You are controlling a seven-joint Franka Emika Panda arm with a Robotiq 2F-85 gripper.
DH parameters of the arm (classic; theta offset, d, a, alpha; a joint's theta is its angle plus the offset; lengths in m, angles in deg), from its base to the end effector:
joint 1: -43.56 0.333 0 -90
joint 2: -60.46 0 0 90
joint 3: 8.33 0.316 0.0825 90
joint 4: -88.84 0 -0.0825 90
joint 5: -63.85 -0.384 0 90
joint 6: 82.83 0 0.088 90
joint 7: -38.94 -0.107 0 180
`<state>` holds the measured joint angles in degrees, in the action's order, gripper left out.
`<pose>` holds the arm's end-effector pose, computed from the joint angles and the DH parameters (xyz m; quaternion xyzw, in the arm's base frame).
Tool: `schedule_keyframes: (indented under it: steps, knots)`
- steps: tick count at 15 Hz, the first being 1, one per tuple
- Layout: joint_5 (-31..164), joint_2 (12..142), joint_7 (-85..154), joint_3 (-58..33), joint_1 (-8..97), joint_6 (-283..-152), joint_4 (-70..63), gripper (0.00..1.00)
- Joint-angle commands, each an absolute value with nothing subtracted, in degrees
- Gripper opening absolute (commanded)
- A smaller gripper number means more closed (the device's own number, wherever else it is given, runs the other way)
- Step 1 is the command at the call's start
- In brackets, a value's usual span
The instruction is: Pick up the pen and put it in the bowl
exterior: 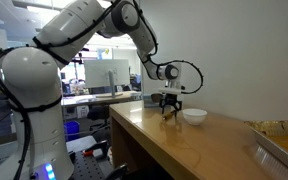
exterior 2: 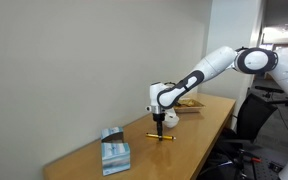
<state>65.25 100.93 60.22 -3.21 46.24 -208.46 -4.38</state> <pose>0.6697 0.0843 0.1975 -0.9657 -0.2496 0.0660 0.0282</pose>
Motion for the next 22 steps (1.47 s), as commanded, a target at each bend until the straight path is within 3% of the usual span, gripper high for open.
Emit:
schedule_keyframes:
  steps: [1,7,9,10,22]
  knots:
    - [66.8,101.6,60.9,-2.6,45.5,-207.9,-3.1,0.58]
    - [66.4,100.6,61.0,-2.2,44.5,-208.4,-3.5,0.12]
    - [66.3,100.0,60.9,-2.0,44.5,-208.9,-4.3,0.01]
    - [66.3,99.6,61.0,-1.9,44.5,-209.3,-4.8,0.06]
    - [57.1,84.5,71.1,0.8,35.9,-225.0,-19.8,0.06]
